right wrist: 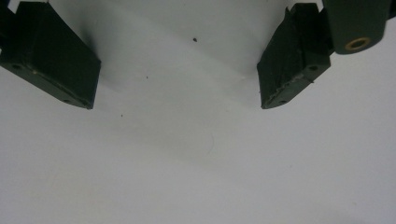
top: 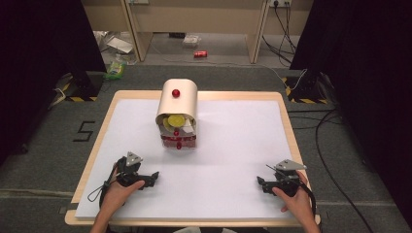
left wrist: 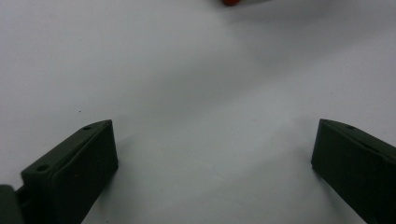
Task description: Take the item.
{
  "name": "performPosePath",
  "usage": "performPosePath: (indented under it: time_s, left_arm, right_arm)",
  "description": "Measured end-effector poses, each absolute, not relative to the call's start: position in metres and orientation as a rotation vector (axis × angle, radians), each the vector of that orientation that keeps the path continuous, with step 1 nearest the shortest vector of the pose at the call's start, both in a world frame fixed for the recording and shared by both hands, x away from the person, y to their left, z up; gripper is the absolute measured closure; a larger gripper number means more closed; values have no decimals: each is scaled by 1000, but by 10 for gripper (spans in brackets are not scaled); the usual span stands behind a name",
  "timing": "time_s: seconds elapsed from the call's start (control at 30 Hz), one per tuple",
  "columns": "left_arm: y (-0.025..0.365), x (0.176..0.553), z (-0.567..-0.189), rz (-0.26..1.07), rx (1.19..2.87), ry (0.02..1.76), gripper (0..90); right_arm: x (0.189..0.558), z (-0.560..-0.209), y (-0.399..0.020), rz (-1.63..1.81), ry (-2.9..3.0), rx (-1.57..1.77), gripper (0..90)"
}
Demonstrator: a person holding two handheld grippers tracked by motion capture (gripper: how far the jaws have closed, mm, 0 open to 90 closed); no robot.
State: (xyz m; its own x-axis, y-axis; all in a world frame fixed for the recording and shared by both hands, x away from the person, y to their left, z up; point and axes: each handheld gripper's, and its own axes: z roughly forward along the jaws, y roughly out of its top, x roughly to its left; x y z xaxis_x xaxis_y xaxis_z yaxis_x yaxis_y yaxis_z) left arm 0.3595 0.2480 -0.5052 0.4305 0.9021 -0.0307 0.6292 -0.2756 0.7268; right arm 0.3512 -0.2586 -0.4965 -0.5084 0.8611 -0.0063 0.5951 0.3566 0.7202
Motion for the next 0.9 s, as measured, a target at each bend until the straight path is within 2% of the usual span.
performPosePath:
  time_s: [0.3, 0.33, 0.37, 0.4, 0.43, 0.47, 0.57, 0.6, 0.67, 0.7, 0.73, 0.9]
  left_arm:
    - [249, 359, -504, 531, 1993, 1287, 27]
    - [249, 358, -503, 528, 1991, 1268, 52]
    - [249, 357, -501, 520, 1971, 1256, 135]
    - [249, 357, -500, 511, 1963, 1253, 170]
    - [248, 356, -496, 510, 1949, 1248, 108]
    - [248, 356, -496, 510, 1949, 1248, 141]
    - [245, 353, -486, 514, 1946, 1211, 129]
    - [242, 352, -479, 521, 1934, 1189, 172]
    - [239, 350, -472, 526, 1921, 1172, 142]
    - [239, 350, -472, 526, 1921, 1172, 163]
    - [234, 348, -465, 538, 1921, 1141, 143]
    - [225, 346, -447, 545, 1898, 1082, 150]
  right_arm:
    - [351, -496, -259, 948, 2240, 1275, 135]
    - [351, -496, -259, 948, 2240, 1275, 135]
    - [351, -496, -259, 948, 2240, 1275, 136]
    - [351, -496, -259, 948, 2240, 1275, 135]
    - [351, -496, -259, 948, 2240, 1275, 135]
    - [351, -496, -259, 948, 2240, 1275, 135]
    - [351, -496, -259, 948, 2240, 1275, 135]
    - [351, -496, -259, 948, 2241, 1275, 135]
    - [351, -496, -259, 948, 2241, 1274, 135]
    - [351, -496, -259, 948, 2241, 1274, 135]
    - [351, -496, -259, 948, 2240, 1275, 135]
    - [351, -496, -259, 949, 2240, 1275, 135]
